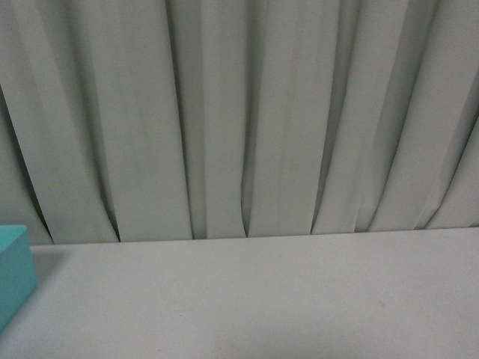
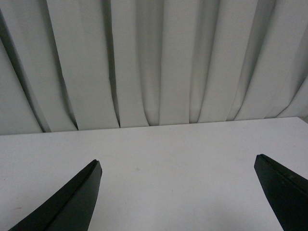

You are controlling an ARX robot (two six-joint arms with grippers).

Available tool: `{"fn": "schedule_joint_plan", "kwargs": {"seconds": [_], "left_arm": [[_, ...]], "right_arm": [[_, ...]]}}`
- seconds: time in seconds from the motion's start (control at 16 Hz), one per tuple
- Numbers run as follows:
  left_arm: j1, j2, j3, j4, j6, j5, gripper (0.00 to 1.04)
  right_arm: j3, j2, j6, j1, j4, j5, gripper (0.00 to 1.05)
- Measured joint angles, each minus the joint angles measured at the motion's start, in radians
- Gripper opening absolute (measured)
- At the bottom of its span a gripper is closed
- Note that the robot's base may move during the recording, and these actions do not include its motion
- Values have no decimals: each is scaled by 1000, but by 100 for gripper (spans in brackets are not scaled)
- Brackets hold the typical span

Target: Wind up and store yellow beetle toy

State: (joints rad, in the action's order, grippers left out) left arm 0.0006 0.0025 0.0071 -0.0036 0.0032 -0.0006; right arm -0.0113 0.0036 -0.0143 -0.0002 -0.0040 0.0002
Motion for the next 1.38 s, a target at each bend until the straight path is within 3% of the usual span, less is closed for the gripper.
{"fn": "schedule_joint_plan", "kwargs": {"seconds": [1.38], "left_arm": [[0,0,0,-1,0,0,98]], "right_arm": [[0,0,0,0,0,0,98]]}}
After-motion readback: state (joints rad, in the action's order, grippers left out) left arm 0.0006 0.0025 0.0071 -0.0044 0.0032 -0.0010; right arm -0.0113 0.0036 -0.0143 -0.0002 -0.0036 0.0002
